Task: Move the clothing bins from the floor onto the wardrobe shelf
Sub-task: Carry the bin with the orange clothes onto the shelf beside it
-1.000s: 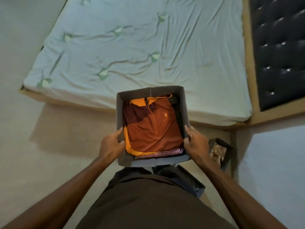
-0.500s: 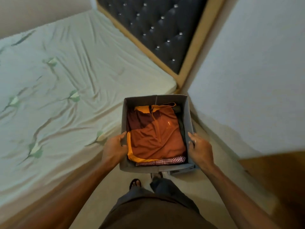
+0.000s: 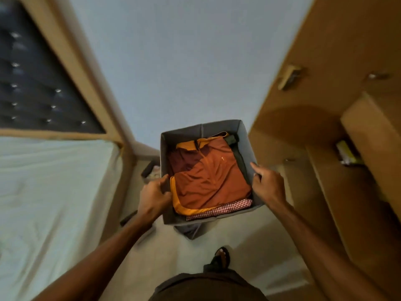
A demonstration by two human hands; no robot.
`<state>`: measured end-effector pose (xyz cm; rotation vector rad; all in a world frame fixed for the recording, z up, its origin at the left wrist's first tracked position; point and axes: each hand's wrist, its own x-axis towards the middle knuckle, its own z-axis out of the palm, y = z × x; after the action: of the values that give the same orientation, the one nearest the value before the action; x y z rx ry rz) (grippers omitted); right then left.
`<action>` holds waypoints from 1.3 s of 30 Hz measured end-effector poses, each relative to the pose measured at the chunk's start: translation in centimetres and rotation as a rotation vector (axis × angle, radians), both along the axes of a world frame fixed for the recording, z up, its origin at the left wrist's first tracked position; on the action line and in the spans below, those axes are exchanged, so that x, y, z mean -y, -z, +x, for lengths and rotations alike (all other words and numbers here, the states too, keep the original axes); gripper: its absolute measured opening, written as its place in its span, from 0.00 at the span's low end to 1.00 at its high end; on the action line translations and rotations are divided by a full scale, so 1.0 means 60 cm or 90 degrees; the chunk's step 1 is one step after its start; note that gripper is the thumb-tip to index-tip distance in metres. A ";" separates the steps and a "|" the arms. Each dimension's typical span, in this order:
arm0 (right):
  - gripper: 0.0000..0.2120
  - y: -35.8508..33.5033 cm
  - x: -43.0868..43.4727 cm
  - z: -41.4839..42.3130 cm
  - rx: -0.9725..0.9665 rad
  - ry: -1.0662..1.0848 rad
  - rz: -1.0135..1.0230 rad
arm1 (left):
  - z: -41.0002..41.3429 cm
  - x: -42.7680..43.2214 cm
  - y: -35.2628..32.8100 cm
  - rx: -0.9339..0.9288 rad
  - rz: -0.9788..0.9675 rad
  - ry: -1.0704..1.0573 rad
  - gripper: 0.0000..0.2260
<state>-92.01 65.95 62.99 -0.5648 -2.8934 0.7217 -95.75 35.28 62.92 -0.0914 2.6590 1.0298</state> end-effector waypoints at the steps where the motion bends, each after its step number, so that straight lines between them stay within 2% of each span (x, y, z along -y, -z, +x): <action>1: 0.19 -0.003 -0.039 0.009 -0.009 0.034 -0.003 | -0.019 -0.041 -0.005 -0.002 0.000 0.030 0.30; 9: 0.20 -0.030 -0.273 0.057 -0.052 0.247 -0.024 | -0.112 -0.340 -0.046 -0.026 0.013 0.229 0.26; 18: 0.19 -0.082 -0.467 0.093 -0.160 0.449 -0.018 | -0.220 -0.642 -0.108 -0.153 0.053 0.453 0.19; 28: 0.20 -0.125 -0.630 0.079 -0.238 0.640 0.056 | -0.331 -0.953 -0.157 -0.114 0.120 0.679 0.23; 31: 0.20 -0.135 -0.668 0.086 -0.220 0.698 0.059 | -0.339 -1.039 -0.175 -0.165 0.114 0.756 0.20; 36: 0.20 -0.152 -0.738 0.106 -0.166 0.788 0.053 | -0.333 -1.181 -0.191 -0.161 0.150 0.861 0.12; 39: 0.19 -0.149 -0.791 0.121 -0.139 0.820 0.053 | -0.326 -1.268 -0.184 -0.186 0.133 0.917 0.13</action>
<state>-84.74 113.38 71.91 -1.8465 -1.7298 0.3696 -115.34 111.36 73.93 1.7774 1.8953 0.7220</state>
